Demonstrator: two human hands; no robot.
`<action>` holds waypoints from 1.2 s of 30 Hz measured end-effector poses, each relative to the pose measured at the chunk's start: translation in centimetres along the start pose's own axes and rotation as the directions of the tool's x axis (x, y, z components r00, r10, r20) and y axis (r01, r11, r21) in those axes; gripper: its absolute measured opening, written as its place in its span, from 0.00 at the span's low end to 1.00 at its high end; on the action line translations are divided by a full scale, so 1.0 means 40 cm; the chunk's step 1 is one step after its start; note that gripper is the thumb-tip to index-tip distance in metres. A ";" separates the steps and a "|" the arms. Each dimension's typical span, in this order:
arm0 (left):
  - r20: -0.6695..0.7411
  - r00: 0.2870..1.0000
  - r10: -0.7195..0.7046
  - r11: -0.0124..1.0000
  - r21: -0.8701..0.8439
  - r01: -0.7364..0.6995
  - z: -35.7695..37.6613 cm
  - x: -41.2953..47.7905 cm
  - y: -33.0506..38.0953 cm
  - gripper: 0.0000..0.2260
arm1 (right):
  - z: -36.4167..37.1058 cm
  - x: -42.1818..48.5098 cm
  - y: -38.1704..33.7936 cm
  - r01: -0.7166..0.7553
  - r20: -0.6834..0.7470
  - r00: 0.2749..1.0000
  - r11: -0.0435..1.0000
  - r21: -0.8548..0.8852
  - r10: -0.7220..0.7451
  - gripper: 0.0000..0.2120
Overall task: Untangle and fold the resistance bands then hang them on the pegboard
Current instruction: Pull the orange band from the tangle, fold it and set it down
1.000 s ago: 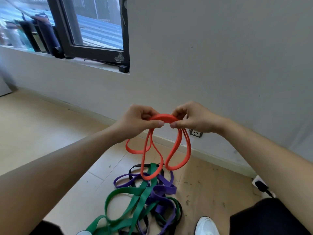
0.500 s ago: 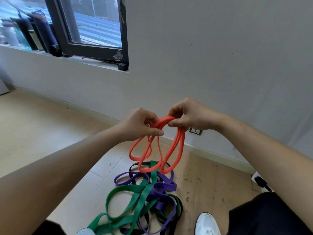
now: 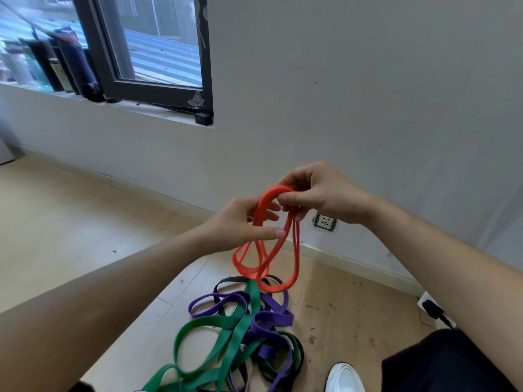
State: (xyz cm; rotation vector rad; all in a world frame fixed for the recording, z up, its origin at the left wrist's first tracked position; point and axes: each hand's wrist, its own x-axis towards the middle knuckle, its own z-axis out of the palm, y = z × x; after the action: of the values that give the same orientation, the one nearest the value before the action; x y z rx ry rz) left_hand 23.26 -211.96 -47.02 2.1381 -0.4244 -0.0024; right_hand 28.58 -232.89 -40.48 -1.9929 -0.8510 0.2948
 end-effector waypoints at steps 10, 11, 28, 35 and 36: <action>-0.230 0.969 -0.094 0.955 -0.297 0.022 0.099 0.023 0.062 0.12 | -0.017 -0.002 -0.015 0.149 -0.178 0.981 0.884 0.443 -0.076 0.10; -0.234 0.967 -0.099 0.957 -0.288 0.028 0.105 0.027 0.064 0.10 | -0.024 -0.006 -0.015 0.154 -0.189 0.979 0.877 0.454 -0.074 0.10; -0.099 0.994 0.044 0.998 -0.042 -0.049 0.010 0.029 0.046 0.15 | -0.165 -0.071 0.181 -0.154 -0.137 0.971 0.951 0.269 0.196 0.10; 0.018 1.000 -0.020 0.998 0.057 0.019 -0.002 0.026 0.019 0.12 | -0.081 -0.058 0.120 -0.158 0.041 0.984 0.958 -0.240 0.173 0.33; 0.019 0.999 -0.028 0.998 0.058 0.026 0.002 0.027 0.017 0.12 | -0.055 -0.053 0.113 -0.118 0.046 0.990 0.958 -0.262 0.134 0.36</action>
State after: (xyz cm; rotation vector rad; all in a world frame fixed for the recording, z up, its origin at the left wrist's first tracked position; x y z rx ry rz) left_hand 24.07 -212.69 -46.32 2.2019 -0.4116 -0.0272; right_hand 30.18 -237.31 -43.26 -2.2975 -0.8375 0.3349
